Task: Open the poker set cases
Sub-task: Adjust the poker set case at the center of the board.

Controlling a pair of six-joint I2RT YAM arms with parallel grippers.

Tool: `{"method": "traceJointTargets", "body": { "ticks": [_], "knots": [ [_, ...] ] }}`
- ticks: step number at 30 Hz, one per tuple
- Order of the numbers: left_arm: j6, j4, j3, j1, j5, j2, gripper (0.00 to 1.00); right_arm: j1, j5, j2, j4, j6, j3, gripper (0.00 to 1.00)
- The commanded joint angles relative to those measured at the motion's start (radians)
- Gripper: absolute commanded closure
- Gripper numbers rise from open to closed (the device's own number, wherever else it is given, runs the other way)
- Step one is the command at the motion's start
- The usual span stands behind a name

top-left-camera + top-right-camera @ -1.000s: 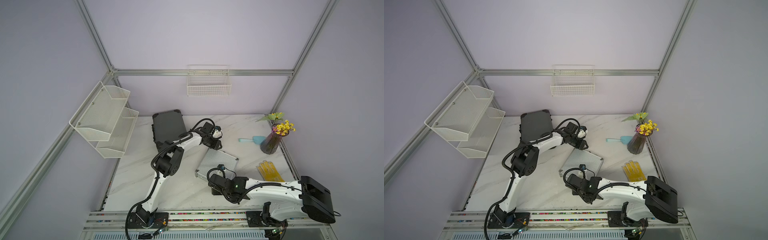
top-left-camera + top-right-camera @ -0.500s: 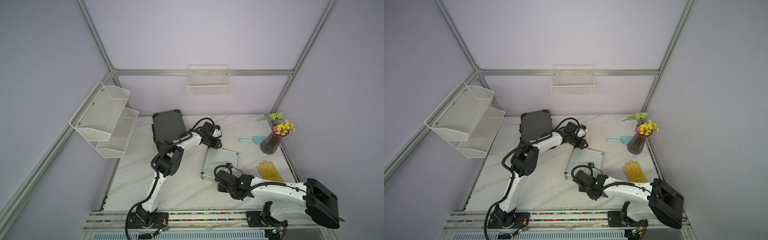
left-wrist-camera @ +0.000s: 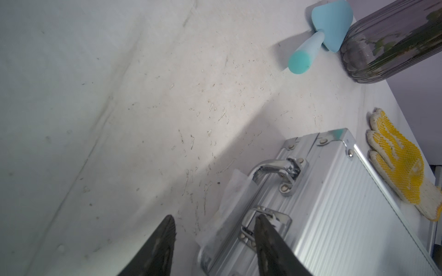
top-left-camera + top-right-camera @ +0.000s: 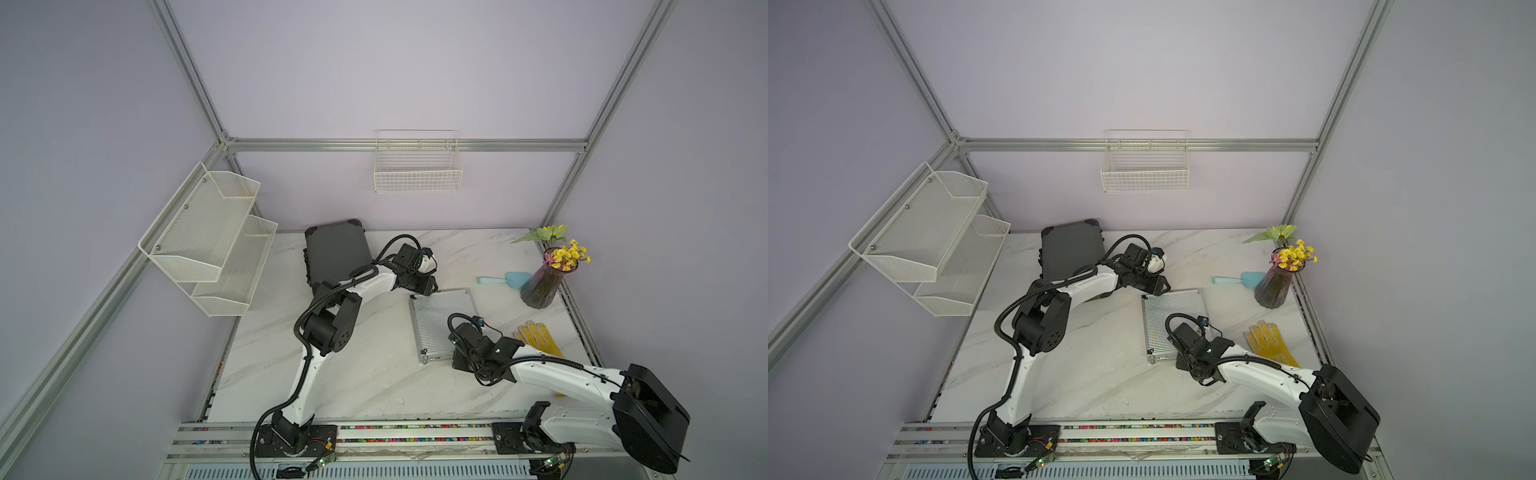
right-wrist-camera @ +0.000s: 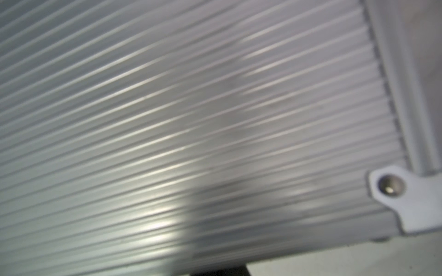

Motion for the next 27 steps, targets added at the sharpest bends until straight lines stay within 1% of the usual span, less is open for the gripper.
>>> {"method": "traceJointTargets", "body": {
  "ticks": [1, 6, 10, 13, 17, 21, 24, 25, 26, 27],
  "knots": [
    [-0.015, -0.145, -0.087, -0.028, 0.061, -0.057, 0.46, -0.069, 0.067, 0.019, 0.157, -0.079, 0.013, 1.00],
    [-0.037, -0.141, -0.166, -0.028, 0.067, -0.131, 0.46, -0.168, 0.030, 0.083, 0.252, -0.177, 0.048, 0.99],
    [-0.043, -0.121, -0.247, -0.028, 0.067, -0.203, 0.46, -0.252, -0.009, 0.171, 0.321, -0.257, 0.096, 0.99],
    [-0.043, -0.112, -0.296, -0.024, 0.061, -0.245, 0.46, -0.300, -0.015, 0.222, 0.377, -0.305, 0.127, 0.99],
    [-0.053, -0.096, -0.346, -0.009, 0.045, -0.298, 0.46, -0.387, -0.036, 0.281, 0.404, -0.376, 0.193, 0.97],
    [-0.064, -0.087, -0.351, 0.013, -0.013, -0.361, 0.44, -0.466, -0.037, 0.269, 0.383, -0.426, 0.244, 0.89],
    [-0.064, -0.088, -0.316, 0.028, -0.058, -0.395, 0.42, -0.509, -0.041, 0.224, 0.312, -0.451, 0.281, 0.82],
    [-0.062, -0.087, -0.295, 0.029, -0.070, -0.401, 0.41, -0.512, -0.037, 0.203, 0.284, -0.462, 0.290, 0.77],
    [-0.058, -0.087, -0.275, 0.032, -0.081, -0.402, 0.41, -0.512, -0.032, 0.178, 0.251, -0.465, 0.298, 0.67],
    [-0.054, -0.088, -0.256, 0.032, -0.089, -0.399, 0.40, -0.513, -0.031, 0.155, 0.223, -0.465, 0.303, 0.62]
  ]
}}
